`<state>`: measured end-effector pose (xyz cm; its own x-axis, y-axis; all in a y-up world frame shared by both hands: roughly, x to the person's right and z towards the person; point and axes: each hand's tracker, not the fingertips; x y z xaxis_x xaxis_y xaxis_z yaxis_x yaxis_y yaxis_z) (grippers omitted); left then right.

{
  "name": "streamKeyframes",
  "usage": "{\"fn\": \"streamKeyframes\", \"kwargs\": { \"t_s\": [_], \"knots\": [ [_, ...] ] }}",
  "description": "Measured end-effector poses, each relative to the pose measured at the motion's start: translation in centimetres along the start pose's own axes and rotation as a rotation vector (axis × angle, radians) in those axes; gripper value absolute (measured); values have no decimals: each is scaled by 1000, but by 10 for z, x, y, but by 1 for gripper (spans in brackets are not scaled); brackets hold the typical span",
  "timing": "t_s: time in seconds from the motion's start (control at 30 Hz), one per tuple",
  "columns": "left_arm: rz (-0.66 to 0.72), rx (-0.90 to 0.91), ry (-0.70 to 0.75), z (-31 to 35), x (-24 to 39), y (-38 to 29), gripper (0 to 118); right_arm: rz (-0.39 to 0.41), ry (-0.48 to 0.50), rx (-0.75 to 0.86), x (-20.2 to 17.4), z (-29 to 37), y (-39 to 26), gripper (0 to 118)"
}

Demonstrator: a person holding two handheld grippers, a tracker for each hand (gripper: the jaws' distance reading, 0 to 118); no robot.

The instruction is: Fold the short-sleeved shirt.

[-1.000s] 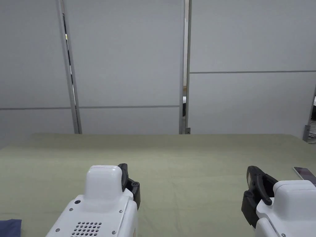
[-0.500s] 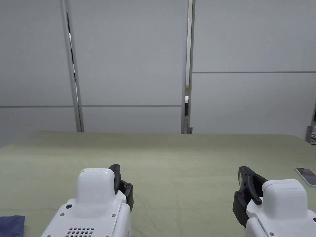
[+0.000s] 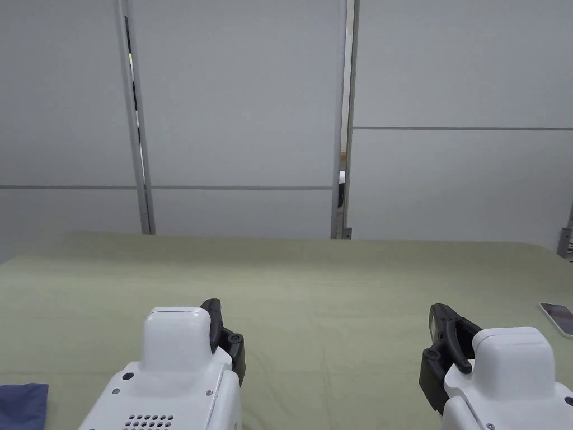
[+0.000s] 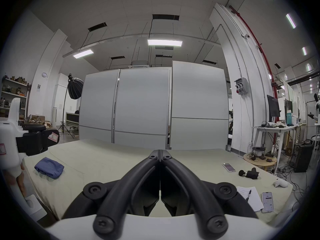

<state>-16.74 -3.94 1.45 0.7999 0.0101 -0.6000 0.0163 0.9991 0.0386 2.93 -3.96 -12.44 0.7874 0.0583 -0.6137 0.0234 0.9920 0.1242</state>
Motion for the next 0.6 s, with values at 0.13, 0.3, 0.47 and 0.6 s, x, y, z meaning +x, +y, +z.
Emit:
{"fn": "streamKeyframes", "kwargs": {
  "t_s": [0.13, 0.3, 0.47, 0.6],
  "knots": [
    [-1, 2, 2, 1, -1, 0, 0, 4, 6, 3, -2, 1, 1, 2],
    [3, 11, 6, 3, -2, 2, 1, 7, 9, 13, -4, 3, 2, 2],
    [2, 16, 8, 5, -2, 3, 0, 5, 12, 12, -5, 3, 2, 2],
    [-1, 17, 7, 5, -2, 3, 1, 7, 13, 11, -6, 3, 2, 2]
  ]
}}
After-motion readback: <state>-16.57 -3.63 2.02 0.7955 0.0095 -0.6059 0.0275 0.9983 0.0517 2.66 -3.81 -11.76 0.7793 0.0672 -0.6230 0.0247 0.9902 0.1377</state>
